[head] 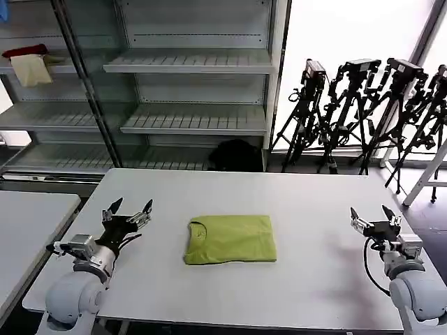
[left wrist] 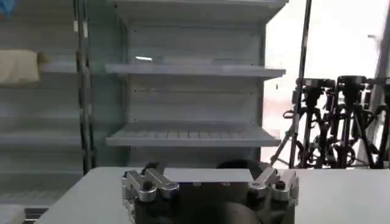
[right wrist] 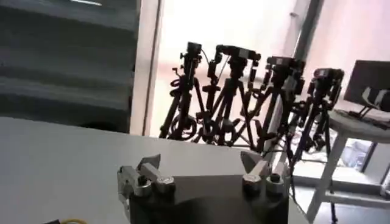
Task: Fold and organize the clothes.
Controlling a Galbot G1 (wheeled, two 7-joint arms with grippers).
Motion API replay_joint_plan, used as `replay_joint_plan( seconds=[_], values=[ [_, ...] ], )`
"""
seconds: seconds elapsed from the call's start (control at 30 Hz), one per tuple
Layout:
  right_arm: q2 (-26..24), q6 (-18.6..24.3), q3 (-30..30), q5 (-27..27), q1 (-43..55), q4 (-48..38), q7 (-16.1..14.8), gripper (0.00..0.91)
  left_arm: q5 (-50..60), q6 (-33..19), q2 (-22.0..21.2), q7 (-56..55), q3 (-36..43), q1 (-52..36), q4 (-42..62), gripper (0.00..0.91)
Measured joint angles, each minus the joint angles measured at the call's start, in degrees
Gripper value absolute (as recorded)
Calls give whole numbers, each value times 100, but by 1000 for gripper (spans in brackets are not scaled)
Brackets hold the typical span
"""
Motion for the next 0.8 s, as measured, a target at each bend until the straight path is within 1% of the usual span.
replay_joint_plan(
  seconds=[0.27,0.53,0.8],
  values=[
    [-127,36,183,-187,-47,-73,-168,907,-137,-30,41,-96,-69,-2,104,907],
    [-214,-87,344,-39,-141,-1,-185,907,-236,-52,63,-129,-168,44,135,907],
    [-215,-159,366,65,-188,139,-253,907,-275,-64,47,-144,-173,75,162,907]
  ],
)
